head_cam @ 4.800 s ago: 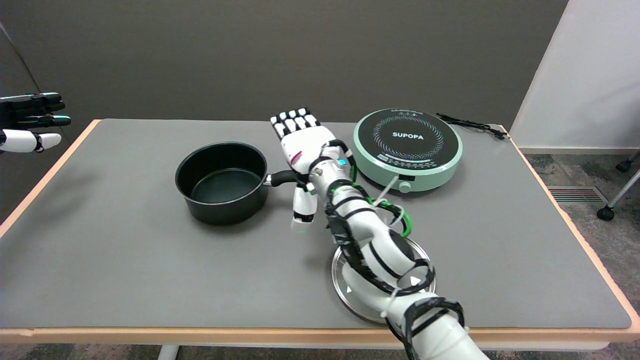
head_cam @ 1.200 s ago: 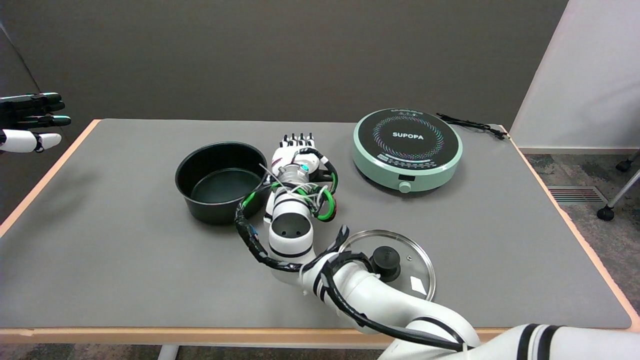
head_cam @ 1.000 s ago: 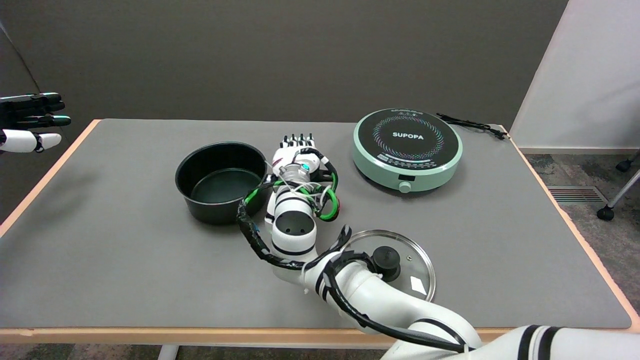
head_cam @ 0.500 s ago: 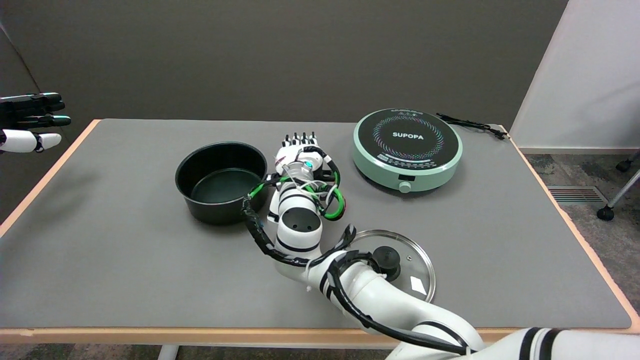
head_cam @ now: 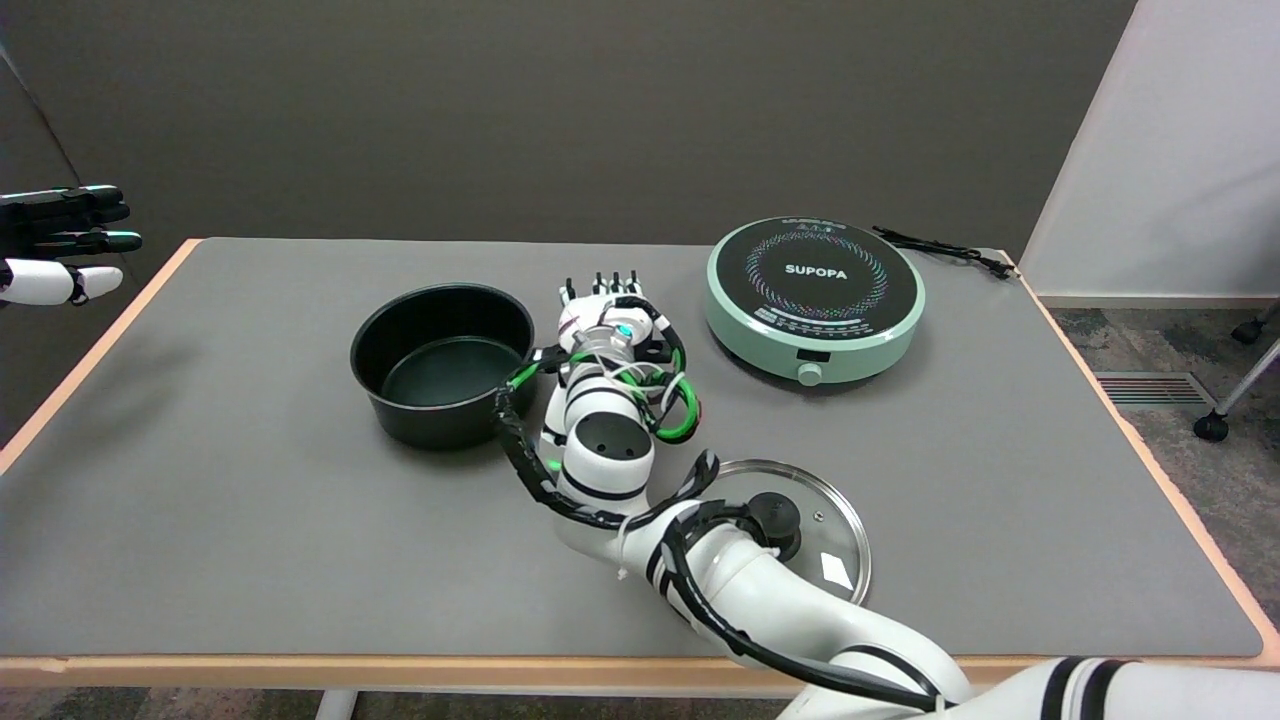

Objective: Pick up the pot.

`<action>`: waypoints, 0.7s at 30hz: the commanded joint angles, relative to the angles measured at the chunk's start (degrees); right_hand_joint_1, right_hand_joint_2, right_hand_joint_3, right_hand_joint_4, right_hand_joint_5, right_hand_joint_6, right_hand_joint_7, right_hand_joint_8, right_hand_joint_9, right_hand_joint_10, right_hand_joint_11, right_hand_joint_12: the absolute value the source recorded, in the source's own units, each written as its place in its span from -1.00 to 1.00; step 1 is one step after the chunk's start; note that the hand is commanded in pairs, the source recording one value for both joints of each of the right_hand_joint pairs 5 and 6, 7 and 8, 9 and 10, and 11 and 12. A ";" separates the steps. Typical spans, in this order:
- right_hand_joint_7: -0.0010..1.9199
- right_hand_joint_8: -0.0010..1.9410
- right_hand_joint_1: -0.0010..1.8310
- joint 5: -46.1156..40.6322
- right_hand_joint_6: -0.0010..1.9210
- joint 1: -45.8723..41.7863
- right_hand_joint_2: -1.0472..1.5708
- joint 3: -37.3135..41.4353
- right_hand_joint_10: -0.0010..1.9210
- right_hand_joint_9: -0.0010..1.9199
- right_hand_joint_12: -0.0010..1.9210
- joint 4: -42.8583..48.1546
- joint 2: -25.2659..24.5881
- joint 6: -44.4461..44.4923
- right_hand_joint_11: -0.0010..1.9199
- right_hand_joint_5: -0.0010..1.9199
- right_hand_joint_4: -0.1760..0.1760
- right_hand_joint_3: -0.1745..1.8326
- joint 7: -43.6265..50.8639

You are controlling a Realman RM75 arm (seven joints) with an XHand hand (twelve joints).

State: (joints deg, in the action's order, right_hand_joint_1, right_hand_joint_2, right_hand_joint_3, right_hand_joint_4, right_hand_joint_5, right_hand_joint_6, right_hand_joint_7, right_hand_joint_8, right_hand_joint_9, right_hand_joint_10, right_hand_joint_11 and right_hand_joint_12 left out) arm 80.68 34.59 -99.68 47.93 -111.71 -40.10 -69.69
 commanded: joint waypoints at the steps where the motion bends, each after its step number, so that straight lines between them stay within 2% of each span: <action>1: -0.95 -0.95 0.24 -4.09 -0.95 -0.51 -0.38 0.14 -0.95 -0.95 -0.95 1.68 0.86 -0.43 -0.95 -0.95 1.00 -0.33 3.24; 5: -0.93 -0.94 0.24 -4.09 -0.93 -0.51 -0.43 0.21 -0.93 -0.93 -0.93 1.76 1.01 -0.43 -0.93 -0.93 1.00 -0.05 3.24; 6: -0.92 -0.92 0.25 -4.09 -0.92 -0.51 -0.46 0.21 -0.92 -0.92 -0.92 1.76 1.02 -0.43 -0.92 -0.92 0.99 0.18 3.24; 7: -0.86 -0.86 0.26 -4.09 -0.86 -0.43 -0.47 0.21 -0.86 -0.86 -0.86 1.76 1.09 -0.43 -0.86 -0.86 1.00 0.35 3.24; 8: -0.60 -0.60 0.26 -4.23 -0.60 -0.43 -0.49 0.21 -0.60 -0.60 -0.60 1.83 1.17 -0.43 -0.60 -0.60 1.00 0.49 3.24; 11: -0.30 -0.30 0.23 -5.16 -0.30 -0.35 -0.44 0.21 -0.30 -0.30 -0.30 2.30 1.48 -0.20 -0.30 -0.30 1.00 0.52 3.24; 21: -0.10 -0.11 0.23 -5.52 -0.10 -0.04 -0.35 0.21 -0.10 -0.10 -0.10 2.48 1.81 -0.12 -0.10 -0.10 1.00 0.40 3.24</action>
State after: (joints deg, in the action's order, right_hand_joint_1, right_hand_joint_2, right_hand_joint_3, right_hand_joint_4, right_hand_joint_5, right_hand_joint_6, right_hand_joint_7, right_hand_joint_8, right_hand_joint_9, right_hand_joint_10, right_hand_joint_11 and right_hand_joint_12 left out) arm 76.57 34.27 -99.54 49.71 -110.55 -40.39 -66.98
